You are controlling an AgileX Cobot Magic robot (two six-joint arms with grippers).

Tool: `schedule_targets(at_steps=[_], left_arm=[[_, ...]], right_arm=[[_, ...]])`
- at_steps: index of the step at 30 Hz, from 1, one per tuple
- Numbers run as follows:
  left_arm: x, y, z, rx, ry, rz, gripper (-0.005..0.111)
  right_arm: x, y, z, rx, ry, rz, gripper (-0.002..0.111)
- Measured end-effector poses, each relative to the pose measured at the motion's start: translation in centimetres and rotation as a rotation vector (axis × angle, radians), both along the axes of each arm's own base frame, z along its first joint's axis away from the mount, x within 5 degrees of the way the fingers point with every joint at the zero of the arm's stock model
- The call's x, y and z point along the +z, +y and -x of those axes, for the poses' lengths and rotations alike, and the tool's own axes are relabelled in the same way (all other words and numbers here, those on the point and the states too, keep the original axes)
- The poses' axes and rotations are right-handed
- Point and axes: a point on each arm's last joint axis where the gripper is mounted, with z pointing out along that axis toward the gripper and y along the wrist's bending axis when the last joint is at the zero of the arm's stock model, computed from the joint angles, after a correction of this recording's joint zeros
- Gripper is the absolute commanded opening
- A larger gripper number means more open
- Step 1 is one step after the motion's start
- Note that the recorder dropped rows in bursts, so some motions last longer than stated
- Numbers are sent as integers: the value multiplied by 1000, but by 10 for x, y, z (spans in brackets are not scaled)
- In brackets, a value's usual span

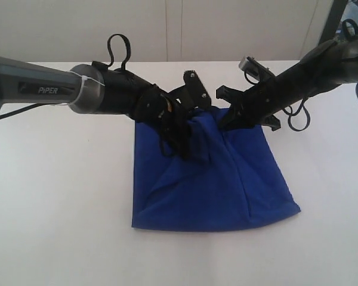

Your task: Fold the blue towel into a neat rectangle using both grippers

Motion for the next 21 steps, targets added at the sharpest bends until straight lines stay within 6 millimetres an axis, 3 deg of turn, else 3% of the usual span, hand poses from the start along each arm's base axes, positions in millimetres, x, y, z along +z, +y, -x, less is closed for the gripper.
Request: schedule_targets(at_steps=[2,6,7,11,17,21], left_arm=[[0,6,-5,16,2,-4,38],[0,9,-7,25,3,-6,2],[0,9,-7,27,4,-4,0],[4,10,-7,54,14,20,0],[35,24,-10,249,83,163,1],[44,56,-18,521,236,234,22]], right_arm=[[0,0,0,0,0,0,0],[0,0,0,-1,-1,1,0],[0,0,0,-3,-3,2,0],[0,0,0,-4,-4,2,0],[0,0,0,-4,-4,2,0],[0,0,0,-2,-5,3,0]])
